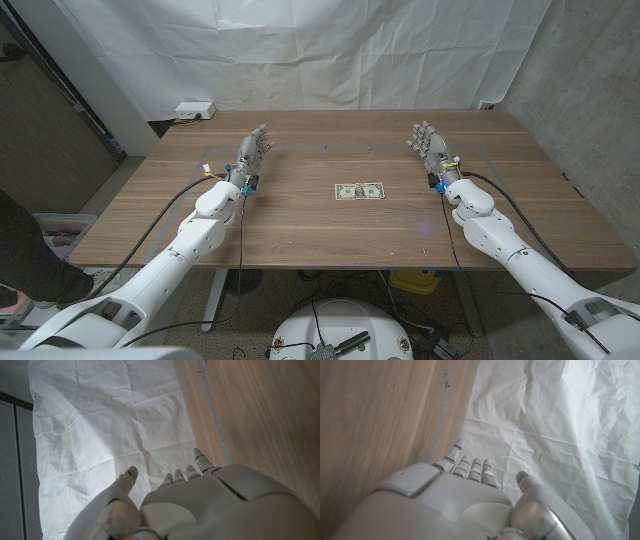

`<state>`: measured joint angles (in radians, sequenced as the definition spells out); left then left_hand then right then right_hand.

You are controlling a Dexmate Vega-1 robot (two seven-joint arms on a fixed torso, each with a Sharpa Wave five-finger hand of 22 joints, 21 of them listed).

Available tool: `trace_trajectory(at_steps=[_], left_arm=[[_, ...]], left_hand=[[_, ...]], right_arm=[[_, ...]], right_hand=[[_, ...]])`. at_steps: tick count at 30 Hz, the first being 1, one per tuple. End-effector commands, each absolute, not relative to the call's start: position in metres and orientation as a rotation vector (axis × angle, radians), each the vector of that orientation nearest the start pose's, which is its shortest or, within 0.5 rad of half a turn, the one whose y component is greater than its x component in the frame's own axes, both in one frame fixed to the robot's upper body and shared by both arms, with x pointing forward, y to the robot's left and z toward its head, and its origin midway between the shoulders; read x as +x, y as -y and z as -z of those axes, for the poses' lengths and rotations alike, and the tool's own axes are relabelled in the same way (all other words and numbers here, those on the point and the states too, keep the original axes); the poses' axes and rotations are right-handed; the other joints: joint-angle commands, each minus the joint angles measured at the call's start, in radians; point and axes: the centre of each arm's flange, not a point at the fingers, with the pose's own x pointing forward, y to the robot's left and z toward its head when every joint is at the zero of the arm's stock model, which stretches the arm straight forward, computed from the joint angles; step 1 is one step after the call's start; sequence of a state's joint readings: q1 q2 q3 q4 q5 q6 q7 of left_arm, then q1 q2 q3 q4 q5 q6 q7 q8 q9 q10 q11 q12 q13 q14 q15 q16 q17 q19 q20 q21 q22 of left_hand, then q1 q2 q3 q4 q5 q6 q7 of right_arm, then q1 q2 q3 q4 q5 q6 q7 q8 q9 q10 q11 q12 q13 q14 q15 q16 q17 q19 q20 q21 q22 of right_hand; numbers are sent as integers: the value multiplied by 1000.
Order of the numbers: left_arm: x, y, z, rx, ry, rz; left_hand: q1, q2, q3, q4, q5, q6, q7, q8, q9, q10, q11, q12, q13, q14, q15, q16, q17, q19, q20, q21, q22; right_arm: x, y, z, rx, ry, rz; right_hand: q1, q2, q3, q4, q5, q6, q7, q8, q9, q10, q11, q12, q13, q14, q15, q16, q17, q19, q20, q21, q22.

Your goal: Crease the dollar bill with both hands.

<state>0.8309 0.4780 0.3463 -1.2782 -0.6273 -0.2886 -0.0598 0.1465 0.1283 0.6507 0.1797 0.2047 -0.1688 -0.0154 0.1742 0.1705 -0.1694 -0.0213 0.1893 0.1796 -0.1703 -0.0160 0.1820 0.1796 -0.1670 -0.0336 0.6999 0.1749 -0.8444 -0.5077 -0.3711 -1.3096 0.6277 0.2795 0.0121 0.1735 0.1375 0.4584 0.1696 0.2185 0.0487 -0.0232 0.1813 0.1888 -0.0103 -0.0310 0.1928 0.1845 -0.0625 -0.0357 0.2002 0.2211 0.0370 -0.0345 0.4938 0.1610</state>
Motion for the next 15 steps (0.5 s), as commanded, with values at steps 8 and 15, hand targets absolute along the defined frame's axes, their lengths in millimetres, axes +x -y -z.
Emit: trace_trajectory(at_steps=[8,15], left_arm=[[655,-267,15,157,612,244],[652,-260,11,248,628,227]], left_hand=[[11,55,23,-24,3,5,-19,28,5,10,1,38,4,-29,13,18,-5,-95,12,3,3],[15,32,26,-47,-7,110,-18,41,6,124,18,64,7,69,50,30,-8,-83,49,-11,4]], right_arm=[[651,280,40,22,570,-168],[648,279,45,13,568,-140]], right_hand=[[29,28,11,-41,2,25,15,13,1,28,25,11,4,14,-33,7,-21,25,-75,-11,4],[75,16,16,-99,-5,57,31,21,0,79,60,21,4,65,-1,15,-37,84,-40,-18,5]])
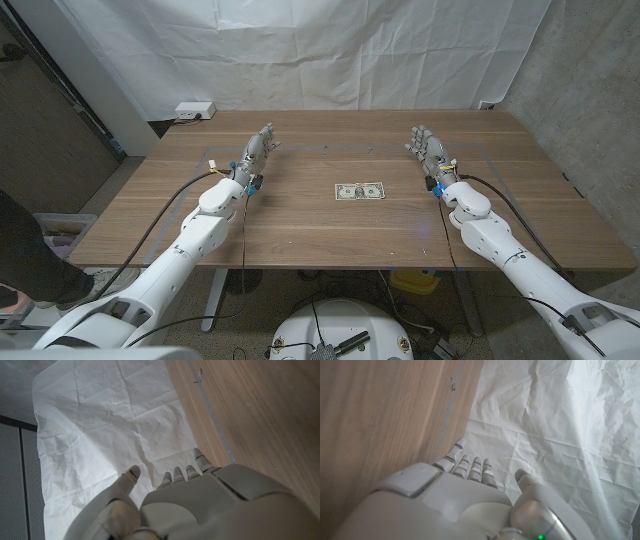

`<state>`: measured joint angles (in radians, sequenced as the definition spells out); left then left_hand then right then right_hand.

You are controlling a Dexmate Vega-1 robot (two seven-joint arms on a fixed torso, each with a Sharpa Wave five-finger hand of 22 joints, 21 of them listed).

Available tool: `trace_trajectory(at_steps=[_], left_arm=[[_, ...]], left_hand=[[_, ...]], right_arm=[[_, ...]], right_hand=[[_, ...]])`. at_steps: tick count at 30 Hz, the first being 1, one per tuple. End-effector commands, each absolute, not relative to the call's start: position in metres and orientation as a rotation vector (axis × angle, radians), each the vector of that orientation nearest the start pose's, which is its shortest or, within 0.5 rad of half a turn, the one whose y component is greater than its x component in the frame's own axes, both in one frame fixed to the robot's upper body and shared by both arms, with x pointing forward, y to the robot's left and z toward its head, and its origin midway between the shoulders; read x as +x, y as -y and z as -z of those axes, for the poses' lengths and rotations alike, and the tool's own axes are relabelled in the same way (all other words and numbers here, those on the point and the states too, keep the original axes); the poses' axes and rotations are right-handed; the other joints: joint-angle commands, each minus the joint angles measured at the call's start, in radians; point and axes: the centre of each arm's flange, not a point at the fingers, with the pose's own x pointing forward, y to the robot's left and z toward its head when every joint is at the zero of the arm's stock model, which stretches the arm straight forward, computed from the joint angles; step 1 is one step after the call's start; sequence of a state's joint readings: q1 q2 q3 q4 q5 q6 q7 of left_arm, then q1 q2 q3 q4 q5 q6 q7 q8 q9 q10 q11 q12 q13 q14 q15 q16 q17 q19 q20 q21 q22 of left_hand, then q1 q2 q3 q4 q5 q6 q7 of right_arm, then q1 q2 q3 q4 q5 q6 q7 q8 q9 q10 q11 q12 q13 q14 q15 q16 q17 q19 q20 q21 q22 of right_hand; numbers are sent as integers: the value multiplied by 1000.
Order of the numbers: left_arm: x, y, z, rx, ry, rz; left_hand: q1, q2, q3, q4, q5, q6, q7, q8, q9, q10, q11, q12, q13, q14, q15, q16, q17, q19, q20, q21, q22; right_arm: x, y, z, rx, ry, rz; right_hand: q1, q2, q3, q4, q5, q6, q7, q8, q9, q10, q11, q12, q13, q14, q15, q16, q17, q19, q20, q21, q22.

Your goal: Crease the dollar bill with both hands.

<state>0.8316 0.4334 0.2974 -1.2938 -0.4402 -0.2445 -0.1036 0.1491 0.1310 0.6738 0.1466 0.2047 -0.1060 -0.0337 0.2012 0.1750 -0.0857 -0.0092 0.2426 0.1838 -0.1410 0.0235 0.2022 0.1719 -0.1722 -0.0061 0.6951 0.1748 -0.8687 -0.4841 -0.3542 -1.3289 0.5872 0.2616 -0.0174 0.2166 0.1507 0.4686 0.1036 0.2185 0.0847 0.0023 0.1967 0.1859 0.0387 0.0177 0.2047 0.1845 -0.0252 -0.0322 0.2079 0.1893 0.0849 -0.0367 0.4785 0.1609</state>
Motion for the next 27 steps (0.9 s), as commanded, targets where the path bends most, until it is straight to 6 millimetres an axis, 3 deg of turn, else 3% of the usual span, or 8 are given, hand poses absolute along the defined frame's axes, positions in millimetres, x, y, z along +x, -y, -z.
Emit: trace_trajectory(at_steps=[1,3,4,7,17,21,23,27], left_arm=[[652,-259,10,263,632,226],[650,-256,9,294,642,220],[649,-254,8,311,648,221],[646,-249,4,374,669,218],[639,-233,-5,558,722,224],[637,-227,-8,622,743,233],[637,-225,-9,632,748,255],[638,-221,-9,690,753,271]], left_hand=[[15,27,4,-19,-8,68,0,17,2,55,8,13,3,51,15,10,-1,-74,27,-8,4],[16,23,5,-27,-14,111,-7,17,4,81,12,14,5,93,37,12,2,-51,104,-8,6],[15,18,4,-31,-17,128,-6,14,5,97,12,14,6,130,66,19,5,-27,136,-5,7],[21,15,10,-44,-20,187,-1,24,6,129,12,19,8,159,67,19,5,-3,159,-3,8],[47,10,22,-81,-26,231,-3,23,7,192,9,33,10,197,47,17,2,32,155,0,9],[70,2,25,-117,-30,269,-10,26,7,223,6,36,10,224,43,17,2,54,163,1,9],[88,-6,24,-148,-30,311,-5,31,7,251,-11,39,11,244,40,17,2,70,174,1,9],[100,-17,18,-174,-30,338,-10,31,7,276,-12,42,11,271,32,21,3,86,182,2,10]], right_arm=[[648,279,45,16,568,-137],[648,279,46,20,571,-134],[647,278,47,23,574,-130],[647,278,49,34,582,-114],[638,276,53,44,598,-68],[634,276,54,42,599,-58],[632,277,55,42,602,-53],[628,277,56,42,608,-39]], right_hand=[[41,3,7,-45,-7,27,7,7,3,43,17,11,5,37,-1,8,-6,45,-36,-5,5],[56,3,10,-62,-10,51,5,13,3,73,22,18,5,55,1,11,-7,63,-33,-8,6],[63,3,11,-70,-11,63,5,16,4,81,25,19,5,64,2,13,-8,71,-32,-9,6],[78,5,14,-87,-15,91,7,22,4,105,30,24,6,78,4,13,-7,87,-24,-12,6],[112,13,17,-127,-26,180,12,38,5,195,32,38,7,157,7,32,-3,160,-11,-15,7],[118,14,18,-132,-26,190,12,39,5,203,34,39,7,162,11,32,-4,165,-7,-17,7],[123,14,20,-138,-27,197,12,40,5,206,39,38,7,170,16,33,-4,170,-4,-18,7],[131,13,21,-146,-28,207,11,40,5,219,44,39,7,178,18,33,-4,181,-1,-19,7]])
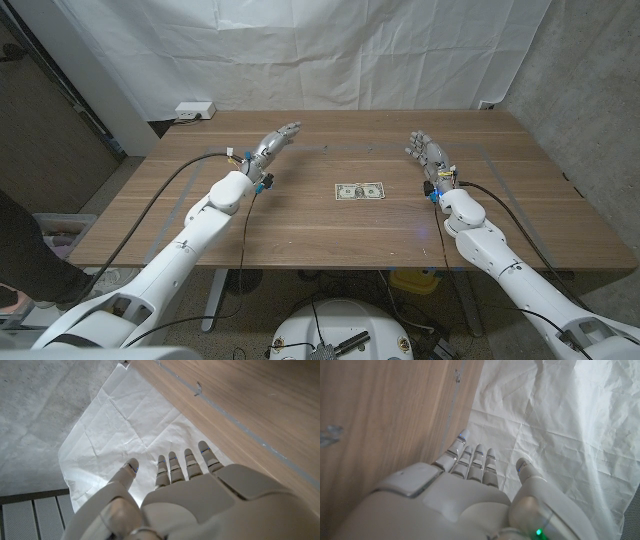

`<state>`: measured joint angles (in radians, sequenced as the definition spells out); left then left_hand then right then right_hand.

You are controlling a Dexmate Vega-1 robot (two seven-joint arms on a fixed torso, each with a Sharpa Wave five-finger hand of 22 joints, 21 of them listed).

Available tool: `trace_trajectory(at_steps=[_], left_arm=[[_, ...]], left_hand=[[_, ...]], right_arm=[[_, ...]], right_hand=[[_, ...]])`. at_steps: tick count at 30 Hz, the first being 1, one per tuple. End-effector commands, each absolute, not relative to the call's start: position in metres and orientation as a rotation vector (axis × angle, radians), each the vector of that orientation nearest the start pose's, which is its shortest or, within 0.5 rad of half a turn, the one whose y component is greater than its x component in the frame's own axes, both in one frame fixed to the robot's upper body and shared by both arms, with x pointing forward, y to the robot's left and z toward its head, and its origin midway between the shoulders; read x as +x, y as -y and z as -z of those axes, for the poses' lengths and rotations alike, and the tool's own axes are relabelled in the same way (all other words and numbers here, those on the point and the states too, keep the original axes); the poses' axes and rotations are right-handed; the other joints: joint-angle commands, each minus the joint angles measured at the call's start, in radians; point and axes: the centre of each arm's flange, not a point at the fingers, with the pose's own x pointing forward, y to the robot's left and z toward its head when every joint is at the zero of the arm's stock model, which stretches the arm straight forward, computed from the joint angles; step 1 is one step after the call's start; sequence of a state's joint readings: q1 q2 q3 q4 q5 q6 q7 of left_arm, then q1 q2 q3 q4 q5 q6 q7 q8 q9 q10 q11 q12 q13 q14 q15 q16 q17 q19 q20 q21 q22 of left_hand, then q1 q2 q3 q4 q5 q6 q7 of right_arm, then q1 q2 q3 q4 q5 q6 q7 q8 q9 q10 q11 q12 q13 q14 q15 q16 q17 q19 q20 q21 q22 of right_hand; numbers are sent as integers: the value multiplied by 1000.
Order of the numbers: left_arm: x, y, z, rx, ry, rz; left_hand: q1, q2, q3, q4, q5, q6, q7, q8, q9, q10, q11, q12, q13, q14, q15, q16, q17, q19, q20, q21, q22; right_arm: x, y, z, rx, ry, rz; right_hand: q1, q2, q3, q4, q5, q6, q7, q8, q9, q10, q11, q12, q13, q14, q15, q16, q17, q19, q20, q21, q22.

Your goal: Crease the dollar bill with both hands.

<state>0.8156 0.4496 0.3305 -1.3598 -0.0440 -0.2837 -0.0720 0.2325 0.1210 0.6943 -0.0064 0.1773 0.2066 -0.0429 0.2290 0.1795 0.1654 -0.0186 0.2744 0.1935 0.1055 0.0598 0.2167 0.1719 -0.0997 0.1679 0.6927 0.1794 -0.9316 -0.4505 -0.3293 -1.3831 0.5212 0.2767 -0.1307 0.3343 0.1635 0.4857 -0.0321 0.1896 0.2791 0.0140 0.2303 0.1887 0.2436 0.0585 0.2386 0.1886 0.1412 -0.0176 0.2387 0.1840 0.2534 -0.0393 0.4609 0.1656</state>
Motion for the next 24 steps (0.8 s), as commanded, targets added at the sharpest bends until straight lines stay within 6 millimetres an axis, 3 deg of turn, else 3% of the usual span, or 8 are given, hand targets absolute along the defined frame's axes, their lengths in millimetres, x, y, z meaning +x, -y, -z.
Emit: trace_trajectory(at_steps=[1,4,14,24], left_arm=[[637,-219,-9,704,755,277],[635,-215,-9,759,766,283],[628,-201,-8,888,799,317],[619,-187,-2,984,858,353]], left_hand=[[18,-8,-3,-23,-3,28,-2,3,3,27,-2,11,2,27,-5,7,3,15,8,5,6],[28,-10,-4,-40,-1,43,-3,3,3,38,-6,11,2,44,-8,9,4,22,7,4,6],[42,-12,-6,-60,0,47,-10,-3,3,41,-10,6,2,43,-18,4,5,29,6,3,6],[55,-8,-16,-83,-1,61,-33,-10,3,50,-35,0,1,20,-26,-8,8,12,-1,-11,6]], right_arm=[[627,277,57,42,610,-36],[624,277,59,44,616,-26],[615,276,70,55,623,-2],[602,275,84,65,629,27]], right_hand=[[14,0,4,-12,1,14,1,6,2,16,3,5,3,16,2,3,1,14,2,-2,2],[18,0,5,-16,0,16,1,5,2,19,4,5,3,18,4,3,1,16,3,-3,2],[27,-1,7,-26,-1,22,3,3,2,25,5,3,3,21,5,1,1,22,5,-6,3],[31,-1,7,-31,-2,24,4,1,2,28,4,1,3,22,5,-1,1,22,7,-10,3]])
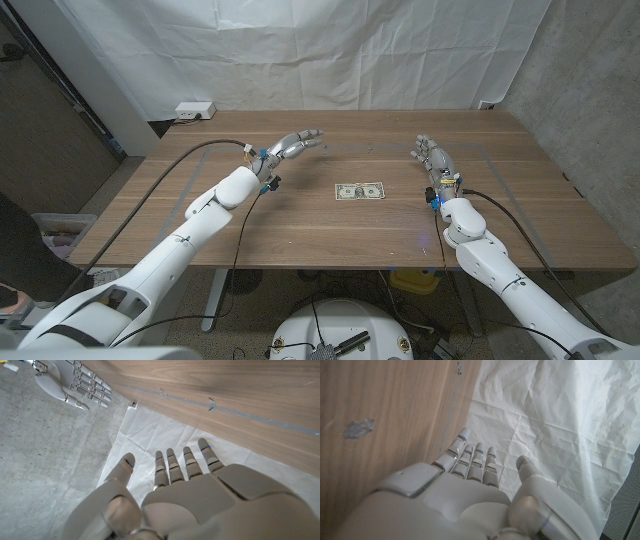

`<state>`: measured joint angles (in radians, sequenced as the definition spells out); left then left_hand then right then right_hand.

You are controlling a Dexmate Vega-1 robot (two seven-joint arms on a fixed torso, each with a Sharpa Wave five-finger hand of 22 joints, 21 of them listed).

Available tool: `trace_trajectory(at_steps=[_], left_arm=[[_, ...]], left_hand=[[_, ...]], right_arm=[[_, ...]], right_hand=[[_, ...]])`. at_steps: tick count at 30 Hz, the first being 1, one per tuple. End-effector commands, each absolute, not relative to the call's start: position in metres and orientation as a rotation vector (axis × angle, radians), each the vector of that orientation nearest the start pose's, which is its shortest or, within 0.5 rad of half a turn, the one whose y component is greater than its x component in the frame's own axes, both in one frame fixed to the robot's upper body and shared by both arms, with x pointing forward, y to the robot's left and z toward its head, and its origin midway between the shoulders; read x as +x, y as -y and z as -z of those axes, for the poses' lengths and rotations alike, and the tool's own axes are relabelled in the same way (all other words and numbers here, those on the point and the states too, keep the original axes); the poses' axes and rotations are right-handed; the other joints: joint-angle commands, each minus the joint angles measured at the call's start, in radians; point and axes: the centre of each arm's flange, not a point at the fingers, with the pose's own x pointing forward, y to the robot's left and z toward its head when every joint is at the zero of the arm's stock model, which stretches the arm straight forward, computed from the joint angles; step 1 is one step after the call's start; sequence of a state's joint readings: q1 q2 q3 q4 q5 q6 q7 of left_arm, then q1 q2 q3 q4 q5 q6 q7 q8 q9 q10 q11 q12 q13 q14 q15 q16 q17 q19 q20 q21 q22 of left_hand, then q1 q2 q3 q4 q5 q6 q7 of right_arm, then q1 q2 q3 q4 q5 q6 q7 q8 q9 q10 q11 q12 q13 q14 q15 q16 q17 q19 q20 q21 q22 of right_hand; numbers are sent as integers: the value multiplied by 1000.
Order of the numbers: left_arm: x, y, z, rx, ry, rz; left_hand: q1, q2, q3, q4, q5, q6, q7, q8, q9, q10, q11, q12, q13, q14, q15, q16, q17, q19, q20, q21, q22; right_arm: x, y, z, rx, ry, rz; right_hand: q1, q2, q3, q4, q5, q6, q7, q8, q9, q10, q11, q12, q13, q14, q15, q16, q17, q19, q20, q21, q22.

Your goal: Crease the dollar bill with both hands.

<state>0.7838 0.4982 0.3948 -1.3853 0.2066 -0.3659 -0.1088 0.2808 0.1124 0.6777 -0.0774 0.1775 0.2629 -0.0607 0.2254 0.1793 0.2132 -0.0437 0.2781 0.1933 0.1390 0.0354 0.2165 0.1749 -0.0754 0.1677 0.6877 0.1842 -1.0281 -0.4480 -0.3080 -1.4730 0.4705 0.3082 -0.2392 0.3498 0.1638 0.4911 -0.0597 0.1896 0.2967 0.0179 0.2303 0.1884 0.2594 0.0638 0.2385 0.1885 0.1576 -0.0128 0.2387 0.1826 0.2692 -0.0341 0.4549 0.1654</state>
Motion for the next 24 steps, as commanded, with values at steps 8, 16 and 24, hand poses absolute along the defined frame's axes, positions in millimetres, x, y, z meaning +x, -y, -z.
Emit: trace_trajectory(at_steps=[8,16,24], left_arm=[[610,-176,9,1080,894,385],[603,-169,20,1173,924,408],[601,-163,27,1298,940,417]], left_hand=[[-3,1,-28,-18,-5,-35,-57,-35,1,-31,-24,-31,0,-45,-33,-19,8,-32,-53,-23,1],[-6,-2,-40,-24,-6,-31,-57,-35,1,-29,-33,-37,-2,-70,-63,-28,4,-55,-72,-38,0],[-37,-9,-62,-11,-7,-34,-57,-40,-1,-47,-43,-54,-5,-125,-93,-41,5,-109,-108,-68,-1]], right_arm=[[592,272,94,69,633,44],[587,268,104,75,630,52],[586,267,107,81,635,60]], right_hand=[[20,-1,2,-9,-3,9,0,-2,2,13,-3,-2,3,5,0,-3,3,7,4,-9,3],[22,0,1,-11,-4,11,0,-3,2,14,-4,-4,3,5,-2,-4,4,8,3,-11,3],[24,1,1,-14,-5,12,0,-5,2,16,-4,-6,3,6,-3,-5,5,9,3,-15,3]])
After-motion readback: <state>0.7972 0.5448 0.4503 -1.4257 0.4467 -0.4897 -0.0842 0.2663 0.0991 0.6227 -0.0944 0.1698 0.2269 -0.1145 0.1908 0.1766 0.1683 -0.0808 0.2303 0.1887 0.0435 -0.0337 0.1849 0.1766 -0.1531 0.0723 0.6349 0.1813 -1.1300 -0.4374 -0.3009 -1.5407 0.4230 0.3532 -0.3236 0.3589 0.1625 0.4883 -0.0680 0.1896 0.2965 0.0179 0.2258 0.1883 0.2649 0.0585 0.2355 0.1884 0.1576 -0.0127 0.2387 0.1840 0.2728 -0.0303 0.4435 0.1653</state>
